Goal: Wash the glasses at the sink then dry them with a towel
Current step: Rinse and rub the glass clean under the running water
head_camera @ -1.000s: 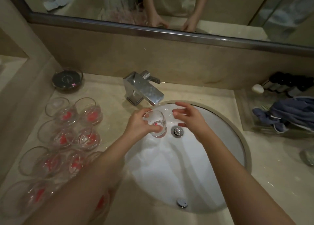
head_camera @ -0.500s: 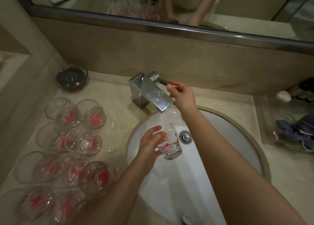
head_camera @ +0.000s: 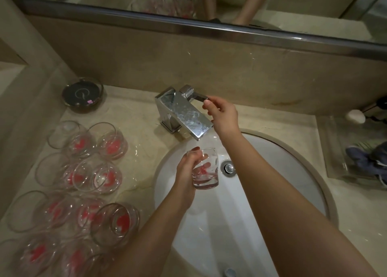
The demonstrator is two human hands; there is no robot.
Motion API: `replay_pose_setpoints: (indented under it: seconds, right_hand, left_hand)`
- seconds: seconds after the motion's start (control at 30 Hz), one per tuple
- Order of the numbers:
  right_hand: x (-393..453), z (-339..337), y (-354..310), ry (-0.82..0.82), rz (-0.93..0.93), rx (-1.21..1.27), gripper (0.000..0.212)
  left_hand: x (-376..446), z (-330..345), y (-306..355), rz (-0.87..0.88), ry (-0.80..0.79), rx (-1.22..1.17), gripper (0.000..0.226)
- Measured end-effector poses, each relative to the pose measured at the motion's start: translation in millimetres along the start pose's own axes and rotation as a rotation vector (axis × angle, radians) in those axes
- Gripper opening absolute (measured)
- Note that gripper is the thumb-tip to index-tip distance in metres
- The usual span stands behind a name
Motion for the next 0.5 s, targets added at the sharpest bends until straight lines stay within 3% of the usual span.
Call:
replay_pose_setpoints:
  seconds: [0.3, 0.43, 0.5]
  right_hand:
    - [5.4, -0.4, -3.4, -0.011, -0.038, -0.068, 0.022]
    - [5.5, -0.8, -5.1, -0.004, -0.041, -0.071, 0.022]
    - [6.8, -1.1, -5.8, -0.008, -0.042, -0.075, 0.022]
  left_hand:
    - [3.9, 0.8, 5.0, 0.034, 0.005, 0.045, 0.053]
    - [4.2, 4.4, 10.3, 0.043, -0.008, 0.07, 0.069]
    - [3.3, 5.5, 13.9, 0.056, -0.013, 0.088, 0.066]
Point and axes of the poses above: each hand's wrist, its own x-axis towards the middle knuckle, its own z-axis out of the palm, y = z × x, the point moved 9 cm from there along x, towards the middle knuckle, and after that the axes turned 4 degrees about x, right-handed, at the moved point
